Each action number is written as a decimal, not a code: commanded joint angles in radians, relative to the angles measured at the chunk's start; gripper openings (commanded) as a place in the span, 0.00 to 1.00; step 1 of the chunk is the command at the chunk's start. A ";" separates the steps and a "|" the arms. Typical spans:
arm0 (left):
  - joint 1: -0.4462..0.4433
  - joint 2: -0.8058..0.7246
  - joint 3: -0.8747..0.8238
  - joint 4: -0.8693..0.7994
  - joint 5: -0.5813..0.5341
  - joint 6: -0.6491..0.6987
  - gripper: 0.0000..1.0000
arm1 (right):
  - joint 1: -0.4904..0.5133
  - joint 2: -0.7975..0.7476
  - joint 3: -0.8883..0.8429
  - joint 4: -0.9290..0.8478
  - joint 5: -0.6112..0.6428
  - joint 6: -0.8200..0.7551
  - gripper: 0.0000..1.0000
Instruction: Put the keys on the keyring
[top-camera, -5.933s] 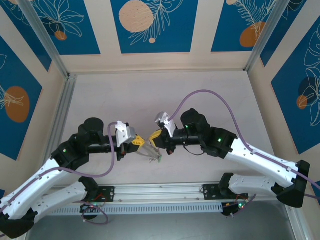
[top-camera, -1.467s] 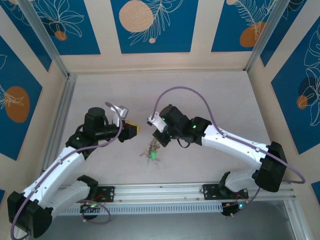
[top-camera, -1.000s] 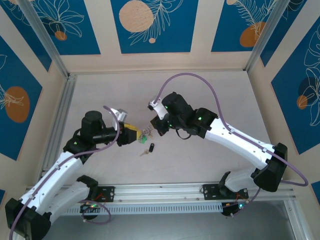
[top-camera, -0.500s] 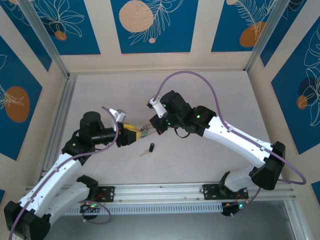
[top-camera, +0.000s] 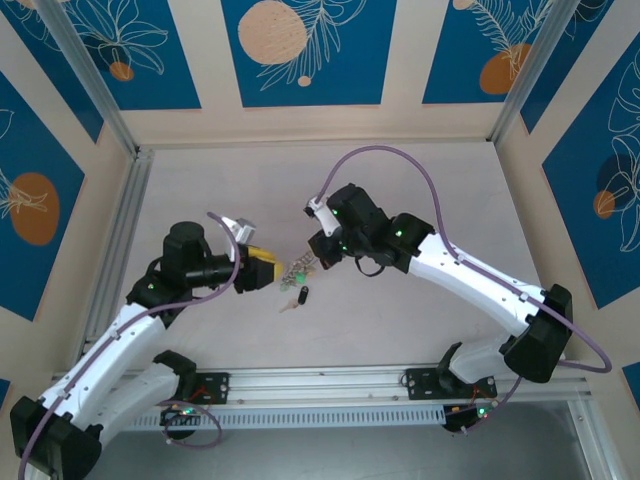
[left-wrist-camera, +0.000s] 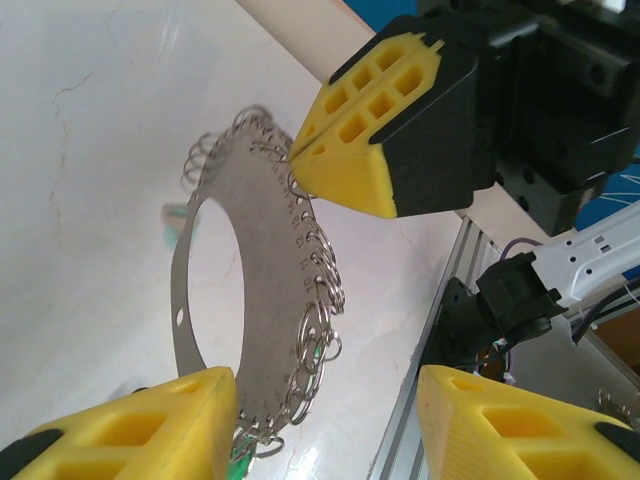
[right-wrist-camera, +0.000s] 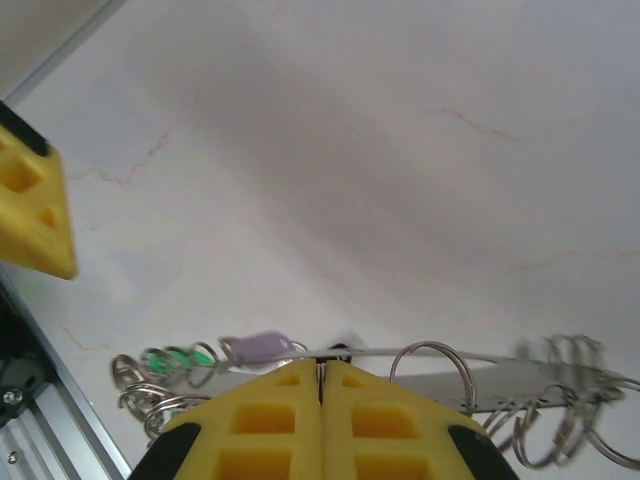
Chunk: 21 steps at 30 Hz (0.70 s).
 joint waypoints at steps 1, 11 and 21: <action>-0.003 0.001 0.016 0.037 -0.001 -0.006 0.51 | -0.018 -0.042 -0.043 0.031 -0.005 0.034 0.00; -0.003 0.076 -0.002 0.073 -0.051 -0.034 0.50 | -0.049 -0.131 -0.344 0.094 0.036 0.163 0.00; -0.010 0.112 -0.021 0.170 0.074 -0.079 0.46 | -0.036 -0.335 -0.544 0.323 -0.099 0.068 0.00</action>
